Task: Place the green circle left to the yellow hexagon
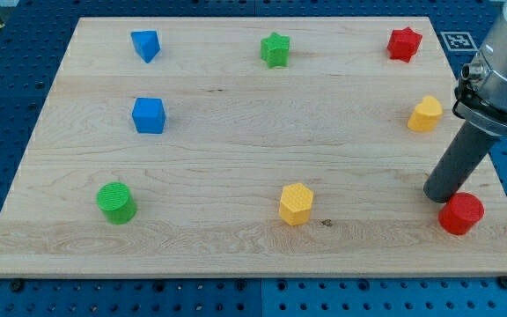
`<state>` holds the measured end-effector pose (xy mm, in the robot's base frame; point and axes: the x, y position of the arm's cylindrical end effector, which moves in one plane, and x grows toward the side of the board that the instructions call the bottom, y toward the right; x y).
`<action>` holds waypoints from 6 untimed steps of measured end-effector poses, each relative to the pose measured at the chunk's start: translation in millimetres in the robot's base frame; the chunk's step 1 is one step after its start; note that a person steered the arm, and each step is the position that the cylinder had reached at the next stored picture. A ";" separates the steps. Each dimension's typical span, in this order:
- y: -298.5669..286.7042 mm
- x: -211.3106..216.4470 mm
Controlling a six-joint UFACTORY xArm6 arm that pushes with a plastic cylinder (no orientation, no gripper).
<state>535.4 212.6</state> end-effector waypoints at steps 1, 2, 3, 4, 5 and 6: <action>-0.2 0.0; -32.9 -30.1; -100.9 -38.2; -177.3 -37.3; -266.6 -36.0; -366.1 -36.0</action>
<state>499.4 -153.4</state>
